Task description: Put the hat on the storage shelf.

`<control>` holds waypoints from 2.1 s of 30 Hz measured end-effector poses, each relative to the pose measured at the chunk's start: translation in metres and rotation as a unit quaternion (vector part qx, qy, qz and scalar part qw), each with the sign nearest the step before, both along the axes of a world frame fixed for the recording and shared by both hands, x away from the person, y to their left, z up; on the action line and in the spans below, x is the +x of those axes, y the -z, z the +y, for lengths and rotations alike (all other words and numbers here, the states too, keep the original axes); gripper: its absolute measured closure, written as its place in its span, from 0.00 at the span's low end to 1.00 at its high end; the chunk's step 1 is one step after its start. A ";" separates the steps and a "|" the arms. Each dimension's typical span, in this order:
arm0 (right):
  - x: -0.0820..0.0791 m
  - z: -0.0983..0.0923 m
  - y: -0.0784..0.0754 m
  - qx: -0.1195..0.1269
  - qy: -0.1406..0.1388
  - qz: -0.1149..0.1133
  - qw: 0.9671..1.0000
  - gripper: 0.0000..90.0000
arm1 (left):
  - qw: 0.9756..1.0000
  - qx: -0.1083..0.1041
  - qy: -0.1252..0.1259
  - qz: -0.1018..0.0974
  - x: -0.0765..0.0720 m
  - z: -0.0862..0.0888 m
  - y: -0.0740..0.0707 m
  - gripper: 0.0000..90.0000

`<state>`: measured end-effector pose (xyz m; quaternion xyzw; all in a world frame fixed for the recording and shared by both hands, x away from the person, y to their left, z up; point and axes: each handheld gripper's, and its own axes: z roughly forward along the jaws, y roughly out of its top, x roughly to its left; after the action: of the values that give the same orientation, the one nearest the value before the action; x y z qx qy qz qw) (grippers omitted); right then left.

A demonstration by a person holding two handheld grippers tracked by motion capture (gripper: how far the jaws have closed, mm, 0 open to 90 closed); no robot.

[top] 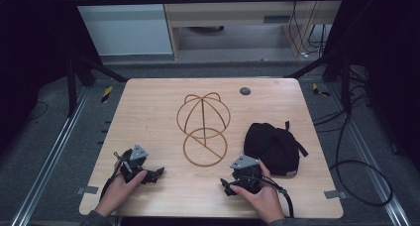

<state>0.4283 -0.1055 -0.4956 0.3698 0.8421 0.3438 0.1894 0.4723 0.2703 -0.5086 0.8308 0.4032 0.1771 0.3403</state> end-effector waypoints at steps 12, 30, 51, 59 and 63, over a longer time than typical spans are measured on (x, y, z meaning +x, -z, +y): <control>-0.012 -0.026 -0.021 -0.012 0.055 -0.038 0.998 0.09 | 1.000 0.000 0.000 0.000 0.000 0.000 0.000 0.00; -0.028 -0.078 -0.044 -0.005 0.152 -0.077 0.985 0.10 | 1.000 0.000 0.000 0.000 0.000 0.000 0.000 0.00; 0.023 -0.117 -0.086 -0.049 0.152 0.001 0.987 0.23 | 1.000 0.000 -0.001 -0.001 0.000 0.000 0.000 0.00; 0.057 -0.115 -0.095 -0.059 0.129 0.027 0.990 0.37 | 1.000 0.000 -0.002 0.000 0.000 0.000 0.000 0.00; 0.069 -0.109 -0.096 -0.075 0.115 0.036 0.990 0.44 | 1.000 0.000 -0.002 0.000 0.000 0.000 0.000 0.00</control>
<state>0.4974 -0.2147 -0.4000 0.4613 0.8234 0.2423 0.2246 0.4719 0.2701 -0.5086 0.8301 0.4045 0.1776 0.3402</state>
